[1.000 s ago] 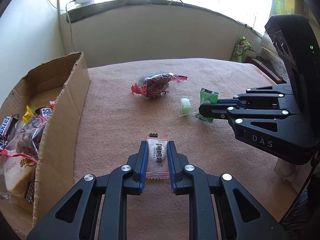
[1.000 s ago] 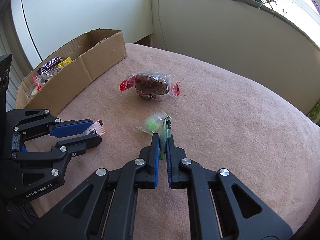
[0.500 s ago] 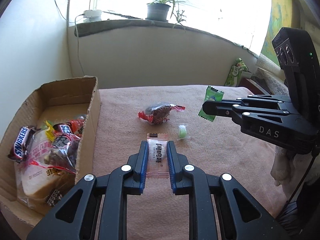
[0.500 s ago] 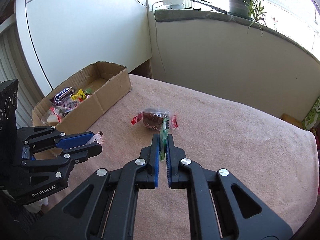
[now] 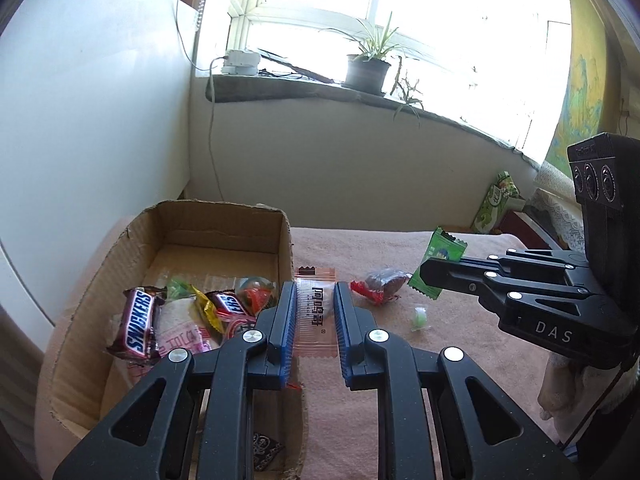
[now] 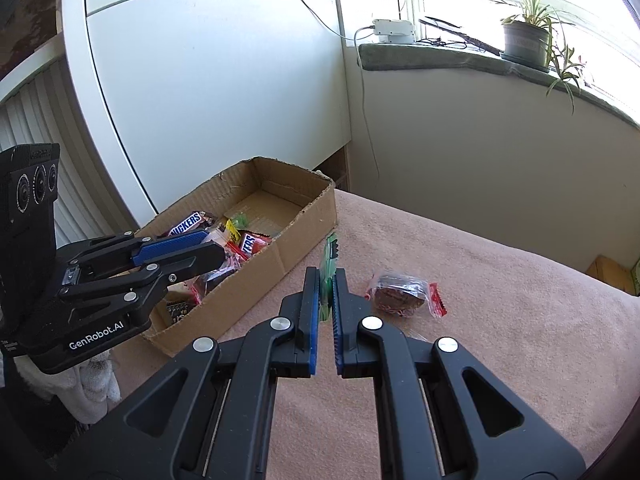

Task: Organize snacks
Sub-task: 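Lift both held packets and carry them over the cardboard box, then open the right tool to drop the mint packet while the left tool releases the pink packet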

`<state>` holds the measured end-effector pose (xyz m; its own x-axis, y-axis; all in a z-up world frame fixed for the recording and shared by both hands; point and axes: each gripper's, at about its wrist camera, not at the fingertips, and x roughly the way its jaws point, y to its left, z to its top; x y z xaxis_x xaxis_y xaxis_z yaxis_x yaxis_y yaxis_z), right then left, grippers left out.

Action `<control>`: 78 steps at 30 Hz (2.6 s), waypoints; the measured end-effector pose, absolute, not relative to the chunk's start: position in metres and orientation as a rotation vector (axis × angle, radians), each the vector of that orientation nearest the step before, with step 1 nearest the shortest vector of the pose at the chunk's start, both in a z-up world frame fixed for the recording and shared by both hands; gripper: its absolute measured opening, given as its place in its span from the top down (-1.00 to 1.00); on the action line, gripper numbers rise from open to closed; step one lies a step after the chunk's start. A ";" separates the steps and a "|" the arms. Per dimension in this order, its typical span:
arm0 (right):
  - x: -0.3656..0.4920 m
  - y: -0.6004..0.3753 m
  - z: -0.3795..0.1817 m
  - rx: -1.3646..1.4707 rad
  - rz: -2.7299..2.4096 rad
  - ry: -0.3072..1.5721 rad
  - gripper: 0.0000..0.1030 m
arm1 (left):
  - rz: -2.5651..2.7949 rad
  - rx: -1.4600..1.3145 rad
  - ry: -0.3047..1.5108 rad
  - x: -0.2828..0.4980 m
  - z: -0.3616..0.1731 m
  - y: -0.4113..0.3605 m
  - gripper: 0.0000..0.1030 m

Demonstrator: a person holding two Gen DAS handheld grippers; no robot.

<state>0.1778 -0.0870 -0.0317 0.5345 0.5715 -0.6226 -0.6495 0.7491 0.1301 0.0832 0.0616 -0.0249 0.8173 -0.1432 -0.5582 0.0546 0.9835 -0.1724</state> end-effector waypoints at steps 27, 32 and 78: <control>0.146 0.012 -0.034 -0.166 0.951 0.712 0.89 | 0.036 -0.155 0.612 0.121 -0.019 0.136 0.67; 0.146 0.023 -0.037 -0.170 0.974 0.723 0.89 | 0.049 -0.164 0.616 0.130 -0.020 0.143 0.67; 0.136 0.032 -0.051 -0.238 0.942 0.671 -0.42 | 0.077 -0.177 0.605 0.126 -0.016 0.148 0.11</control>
